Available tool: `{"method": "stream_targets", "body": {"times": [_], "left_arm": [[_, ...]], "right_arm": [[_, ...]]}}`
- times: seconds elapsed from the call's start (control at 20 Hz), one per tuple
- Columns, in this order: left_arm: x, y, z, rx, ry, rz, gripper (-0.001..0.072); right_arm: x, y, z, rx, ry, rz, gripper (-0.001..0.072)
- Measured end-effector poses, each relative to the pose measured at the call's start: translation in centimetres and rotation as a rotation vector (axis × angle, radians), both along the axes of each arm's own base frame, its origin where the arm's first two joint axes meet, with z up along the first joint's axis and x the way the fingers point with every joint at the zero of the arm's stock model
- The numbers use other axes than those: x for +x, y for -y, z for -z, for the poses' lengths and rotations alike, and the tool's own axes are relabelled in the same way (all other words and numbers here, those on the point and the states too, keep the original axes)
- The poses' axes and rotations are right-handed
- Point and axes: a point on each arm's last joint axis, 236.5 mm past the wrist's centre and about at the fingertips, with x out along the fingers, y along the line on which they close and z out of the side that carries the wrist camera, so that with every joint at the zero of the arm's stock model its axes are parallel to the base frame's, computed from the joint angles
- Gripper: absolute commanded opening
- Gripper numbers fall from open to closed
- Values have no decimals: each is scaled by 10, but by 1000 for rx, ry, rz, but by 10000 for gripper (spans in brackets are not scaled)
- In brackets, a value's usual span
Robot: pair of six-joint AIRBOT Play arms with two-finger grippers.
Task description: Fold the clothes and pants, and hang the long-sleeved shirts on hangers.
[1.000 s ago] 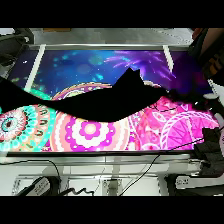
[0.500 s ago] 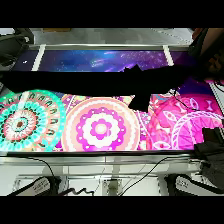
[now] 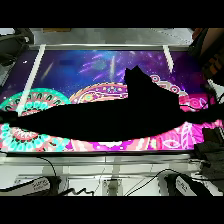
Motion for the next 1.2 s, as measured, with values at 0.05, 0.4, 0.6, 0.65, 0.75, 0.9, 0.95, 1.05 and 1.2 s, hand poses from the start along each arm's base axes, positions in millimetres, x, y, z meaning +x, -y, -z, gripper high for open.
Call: {"method": "stream_targets", "body": {"times": [0.05,0.4,0.6,0.65,0.75,0.9,0.95,1.05,1.2], "left_arm": [[-15,-1,9,2,-61,16,8],[-67,-21,28,66,-263,62,62],[-71,-27,29,90,-282,72,701],[-70,-28,30,94,-283,73,693],[-68,-31,30,108,-273,73,693],[-63,-38,29,142,-243,27,693],[-59,-40,28,155,-225,4,692],[-47,-43,24,179,-174,-43,692],[-15,-35,16,183,-70,-69,692]], "right_arm": [[-17,-5,10,13,-55,-5,12],[-88,-24,37,74,-301,-36,15],[-97,-28,38,91,-336,-41,530],[-98,-29,38,94,-338,-40,530],[-99,-30,38,98,-343,-39,529],[-92,-27,39,87,-313,-33,527],[-84,-24,40,74,-282,-26,527],[-61,-15,41,35,-188,-6,511],[-4,10,36,-61,48,65,442]]}}
